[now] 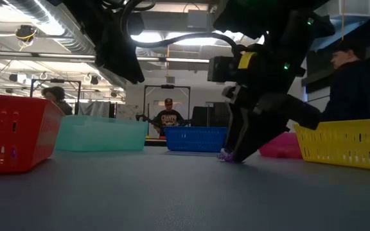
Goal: Sort Halloween decoration
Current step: Put the purple spider toy into the blue bin
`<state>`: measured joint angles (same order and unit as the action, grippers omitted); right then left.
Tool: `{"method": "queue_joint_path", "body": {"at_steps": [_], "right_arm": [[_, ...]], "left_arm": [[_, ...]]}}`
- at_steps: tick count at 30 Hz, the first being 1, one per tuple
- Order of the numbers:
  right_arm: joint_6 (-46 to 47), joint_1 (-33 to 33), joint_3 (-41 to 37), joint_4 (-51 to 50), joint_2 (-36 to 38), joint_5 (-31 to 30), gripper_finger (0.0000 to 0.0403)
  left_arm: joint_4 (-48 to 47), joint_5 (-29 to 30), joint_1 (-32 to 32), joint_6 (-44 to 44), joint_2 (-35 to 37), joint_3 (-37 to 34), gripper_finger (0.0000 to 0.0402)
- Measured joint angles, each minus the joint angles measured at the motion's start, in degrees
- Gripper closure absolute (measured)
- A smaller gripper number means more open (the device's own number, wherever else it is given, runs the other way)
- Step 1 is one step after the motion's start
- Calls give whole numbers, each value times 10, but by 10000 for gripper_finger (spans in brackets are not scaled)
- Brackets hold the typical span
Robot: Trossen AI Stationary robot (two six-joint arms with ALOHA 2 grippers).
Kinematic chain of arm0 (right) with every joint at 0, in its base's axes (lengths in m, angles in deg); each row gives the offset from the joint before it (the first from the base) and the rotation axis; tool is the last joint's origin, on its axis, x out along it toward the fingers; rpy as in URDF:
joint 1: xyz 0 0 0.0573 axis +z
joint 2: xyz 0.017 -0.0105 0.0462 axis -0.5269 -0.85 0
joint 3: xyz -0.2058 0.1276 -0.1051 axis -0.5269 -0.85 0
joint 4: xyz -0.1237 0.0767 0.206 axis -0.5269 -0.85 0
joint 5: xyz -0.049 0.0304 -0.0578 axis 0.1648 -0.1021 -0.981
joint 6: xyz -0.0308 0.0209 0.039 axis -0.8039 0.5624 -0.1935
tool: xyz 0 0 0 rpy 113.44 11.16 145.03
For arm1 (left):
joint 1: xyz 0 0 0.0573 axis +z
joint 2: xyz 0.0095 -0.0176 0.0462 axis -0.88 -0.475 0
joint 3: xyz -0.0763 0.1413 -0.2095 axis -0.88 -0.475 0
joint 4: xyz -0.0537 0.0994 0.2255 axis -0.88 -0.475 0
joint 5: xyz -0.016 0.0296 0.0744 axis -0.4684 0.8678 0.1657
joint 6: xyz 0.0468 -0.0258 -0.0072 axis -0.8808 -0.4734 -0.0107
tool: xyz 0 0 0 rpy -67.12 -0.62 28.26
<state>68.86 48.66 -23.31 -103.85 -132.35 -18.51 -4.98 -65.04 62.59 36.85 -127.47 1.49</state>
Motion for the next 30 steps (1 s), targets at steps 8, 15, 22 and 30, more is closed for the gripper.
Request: {"method": "queue_joint_path", "body": {"at_steps": [8,15,22,30], "right_arm": [[43,0,1,-22,1,20,228],[44,0,1,-29,2,40,228],[43,0,1,-29,2,45,228],[43,0,0,-28,2,56,237]], "left_arm": [[0,0,0,1,0,0,243],[0,0,0,1,0,0,243],[0,0,0,1,0,0,243],[0,0,0,1,0,0,243]]}}
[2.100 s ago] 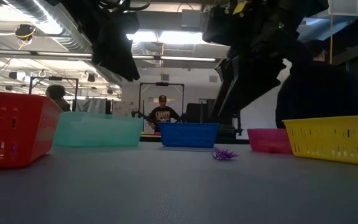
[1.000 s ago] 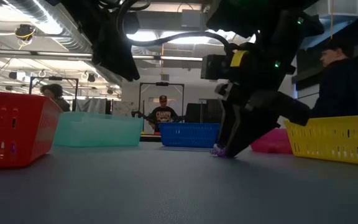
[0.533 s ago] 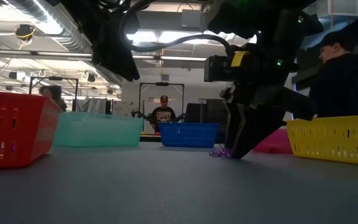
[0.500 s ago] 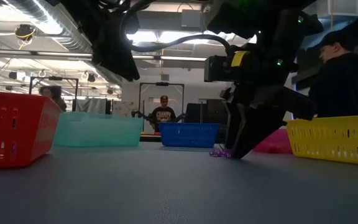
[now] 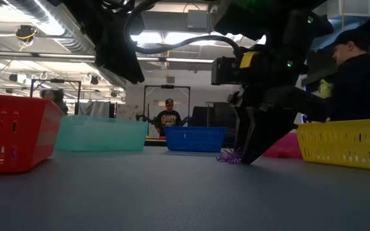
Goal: Sort Halloween decoration
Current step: Put the purple spider toy into the blue bin
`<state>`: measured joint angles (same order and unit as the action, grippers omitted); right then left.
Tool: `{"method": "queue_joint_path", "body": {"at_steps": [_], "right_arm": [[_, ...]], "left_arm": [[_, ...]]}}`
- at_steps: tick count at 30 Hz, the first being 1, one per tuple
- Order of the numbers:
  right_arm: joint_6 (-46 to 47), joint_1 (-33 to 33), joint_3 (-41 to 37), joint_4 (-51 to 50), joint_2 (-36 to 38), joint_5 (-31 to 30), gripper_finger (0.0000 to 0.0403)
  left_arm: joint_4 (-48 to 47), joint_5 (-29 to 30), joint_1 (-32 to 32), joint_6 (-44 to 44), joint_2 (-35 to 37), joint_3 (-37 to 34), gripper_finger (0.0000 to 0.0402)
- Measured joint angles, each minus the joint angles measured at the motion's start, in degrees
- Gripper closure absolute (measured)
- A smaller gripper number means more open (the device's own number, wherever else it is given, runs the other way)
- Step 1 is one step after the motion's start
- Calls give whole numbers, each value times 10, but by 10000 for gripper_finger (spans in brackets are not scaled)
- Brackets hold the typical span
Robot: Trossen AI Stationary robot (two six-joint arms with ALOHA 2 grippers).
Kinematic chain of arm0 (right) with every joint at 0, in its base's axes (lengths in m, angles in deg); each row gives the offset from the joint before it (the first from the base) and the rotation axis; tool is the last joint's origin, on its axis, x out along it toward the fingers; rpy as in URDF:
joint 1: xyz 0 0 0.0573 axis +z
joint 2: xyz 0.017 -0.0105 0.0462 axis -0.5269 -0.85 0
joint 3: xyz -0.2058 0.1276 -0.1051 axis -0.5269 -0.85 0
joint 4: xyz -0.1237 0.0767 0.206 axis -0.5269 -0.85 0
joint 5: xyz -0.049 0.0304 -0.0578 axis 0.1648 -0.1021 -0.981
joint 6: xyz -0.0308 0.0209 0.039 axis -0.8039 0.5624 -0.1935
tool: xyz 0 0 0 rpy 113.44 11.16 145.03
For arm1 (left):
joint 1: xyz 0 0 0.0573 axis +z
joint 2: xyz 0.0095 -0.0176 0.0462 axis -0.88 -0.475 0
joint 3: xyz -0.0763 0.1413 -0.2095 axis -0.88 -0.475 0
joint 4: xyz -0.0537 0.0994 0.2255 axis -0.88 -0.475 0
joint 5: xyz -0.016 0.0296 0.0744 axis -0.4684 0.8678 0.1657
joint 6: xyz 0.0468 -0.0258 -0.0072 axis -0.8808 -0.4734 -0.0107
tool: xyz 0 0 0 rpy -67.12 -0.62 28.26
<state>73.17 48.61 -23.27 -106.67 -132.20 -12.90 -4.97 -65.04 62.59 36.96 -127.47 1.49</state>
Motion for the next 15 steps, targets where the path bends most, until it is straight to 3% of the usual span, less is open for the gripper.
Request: {"method": "queue_joint_path", "body": {"at_steps": [15], "right_arm": [[-1,1,-2,28,-2,9,337]], "left_arm": [[0,0,0,0,0,0,243]]}}
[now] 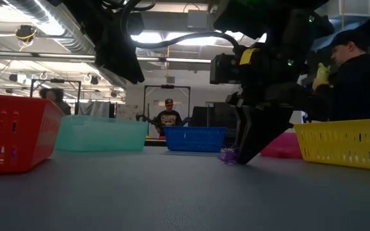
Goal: Sort Halloween decoration
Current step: Put the purple spider toy into the blue bin
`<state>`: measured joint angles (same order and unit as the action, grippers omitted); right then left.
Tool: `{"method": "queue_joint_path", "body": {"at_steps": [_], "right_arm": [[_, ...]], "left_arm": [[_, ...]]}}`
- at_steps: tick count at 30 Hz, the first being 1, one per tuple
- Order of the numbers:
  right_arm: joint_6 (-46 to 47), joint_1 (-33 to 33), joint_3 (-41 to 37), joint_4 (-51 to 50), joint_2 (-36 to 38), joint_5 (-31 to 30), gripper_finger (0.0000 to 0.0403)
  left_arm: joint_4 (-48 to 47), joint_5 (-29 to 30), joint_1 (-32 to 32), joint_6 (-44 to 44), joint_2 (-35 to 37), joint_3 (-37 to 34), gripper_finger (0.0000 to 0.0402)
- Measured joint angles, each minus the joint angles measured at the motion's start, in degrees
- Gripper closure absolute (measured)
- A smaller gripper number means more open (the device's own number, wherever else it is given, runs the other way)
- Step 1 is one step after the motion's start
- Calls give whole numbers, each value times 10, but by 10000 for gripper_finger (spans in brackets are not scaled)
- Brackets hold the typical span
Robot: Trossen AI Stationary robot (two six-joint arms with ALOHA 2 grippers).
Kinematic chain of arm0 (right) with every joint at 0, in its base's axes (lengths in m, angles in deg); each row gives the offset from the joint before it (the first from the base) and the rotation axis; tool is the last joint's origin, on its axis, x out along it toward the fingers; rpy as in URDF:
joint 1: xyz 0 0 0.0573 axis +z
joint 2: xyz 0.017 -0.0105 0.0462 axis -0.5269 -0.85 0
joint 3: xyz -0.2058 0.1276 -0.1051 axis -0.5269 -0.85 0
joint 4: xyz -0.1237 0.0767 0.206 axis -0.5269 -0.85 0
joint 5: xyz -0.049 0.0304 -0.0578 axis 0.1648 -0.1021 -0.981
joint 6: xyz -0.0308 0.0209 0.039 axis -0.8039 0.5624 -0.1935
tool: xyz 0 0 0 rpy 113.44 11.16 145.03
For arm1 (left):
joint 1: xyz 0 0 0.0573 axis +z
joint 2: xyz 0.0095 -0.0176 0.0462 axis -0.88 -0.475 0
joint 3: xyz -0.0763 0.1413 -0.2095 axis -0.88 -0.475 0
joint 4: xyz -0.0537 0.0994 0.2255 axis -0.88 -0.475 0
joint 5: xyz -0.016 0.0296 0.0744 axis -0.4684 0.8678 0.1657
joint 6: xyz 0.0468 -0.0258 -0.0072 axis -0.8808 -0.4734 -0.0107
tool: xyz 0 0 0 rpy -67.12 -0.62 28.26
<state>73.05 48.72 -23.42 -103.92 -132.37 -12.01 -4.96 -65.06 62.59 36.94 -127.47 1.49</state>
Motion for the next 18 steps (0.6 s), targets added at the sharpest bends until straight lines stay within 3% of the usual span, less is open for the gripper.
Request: {"method": "queue_joint_path", "body": {"at_steps": [10,18], "right_arm": [[0,0,0,2,0,-1,398],[1,0,0,2,0,-4,401]], "left_arm": [[0,0,0,0,0,0,243],[0,0,0,0,0,0,243]]}}
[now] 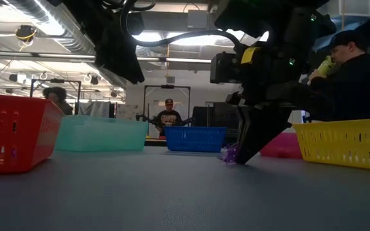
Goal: Sort Halloween decoration
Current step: Put the purple spider toy into the blue bin
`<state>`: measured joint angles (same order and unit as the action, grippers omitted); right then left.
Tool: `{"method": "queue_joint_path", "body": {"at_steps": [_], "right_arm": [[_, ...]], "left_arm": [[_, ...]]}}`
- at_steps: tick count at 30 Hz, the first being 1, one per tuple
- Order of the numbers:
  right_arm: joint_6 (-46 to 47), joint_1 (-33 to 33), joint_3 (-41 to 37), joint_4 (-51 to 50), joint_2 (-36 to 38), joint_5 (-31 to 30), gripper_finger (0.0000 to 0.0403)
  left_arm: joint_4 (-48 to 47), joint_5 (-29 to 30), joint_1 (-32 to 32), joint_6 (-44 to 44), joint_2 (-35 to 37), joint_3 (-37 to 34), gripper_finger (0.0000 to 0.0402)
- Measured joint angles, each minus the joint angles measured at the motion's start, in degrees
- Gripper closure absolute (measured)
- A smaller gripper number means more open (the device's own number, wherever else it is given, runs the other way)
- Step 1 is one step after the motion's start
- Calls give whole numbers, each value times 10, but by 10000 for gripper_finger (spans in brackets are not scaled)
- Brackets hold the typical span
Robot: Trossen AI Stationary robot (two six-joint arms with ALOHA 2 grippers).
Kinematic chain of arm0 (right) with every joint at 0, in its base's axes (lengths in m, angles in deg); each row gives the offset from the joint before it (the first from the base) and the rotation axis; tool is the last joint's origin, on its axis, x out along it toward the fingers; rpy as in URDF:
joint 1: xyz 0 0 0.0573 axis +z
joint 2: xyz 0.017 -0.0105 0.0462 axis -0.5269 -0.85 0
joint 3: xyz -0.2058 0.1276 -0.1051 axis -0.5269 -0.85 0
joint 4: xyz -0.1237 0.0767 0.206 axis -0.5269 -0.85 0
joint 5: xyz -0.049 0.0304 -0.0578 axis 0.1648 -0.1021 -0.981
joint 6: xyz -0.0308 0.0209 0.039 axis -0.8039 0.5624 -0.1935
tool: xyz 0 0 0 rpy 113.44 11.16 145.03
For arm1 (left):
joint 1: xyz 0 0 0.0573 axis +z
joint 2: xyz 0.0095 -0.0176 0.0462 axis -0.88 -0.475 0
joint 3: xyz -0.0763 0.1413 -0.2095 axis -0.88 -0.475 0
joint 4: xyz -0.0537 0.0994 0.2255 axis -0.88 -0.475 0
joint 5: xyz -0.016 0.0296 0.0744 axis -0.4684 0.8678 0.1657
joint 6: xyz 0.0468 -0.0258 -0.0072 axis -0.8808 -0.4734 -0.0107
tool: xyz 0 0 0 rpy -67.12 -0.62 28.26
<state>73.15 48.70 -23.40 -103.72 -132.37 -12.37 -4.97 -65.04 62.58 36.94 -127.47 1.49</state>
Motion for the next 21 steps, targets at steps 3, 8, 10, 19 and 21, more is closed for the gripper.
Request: {"method": "queue_joint_path", "body": {"at_steps": [3,8,10,19,21], "right_arm": [[0,0,0,0,0,-1,400],[-1,0,0,0,0,-1,401],[-1,0,1,-1,0,-1,402],[-26,0,46,-32,-1,0,402],[-42,0,59,-38,-1,0,402]], "left_arm": [[0,0,0,0,0,0,243],[0,0,0,0,0,0,243],[0,0,0,0,0,0,243],[0,0,0,0,0,0,243],[0,0,0,0,0,0,243]]}}
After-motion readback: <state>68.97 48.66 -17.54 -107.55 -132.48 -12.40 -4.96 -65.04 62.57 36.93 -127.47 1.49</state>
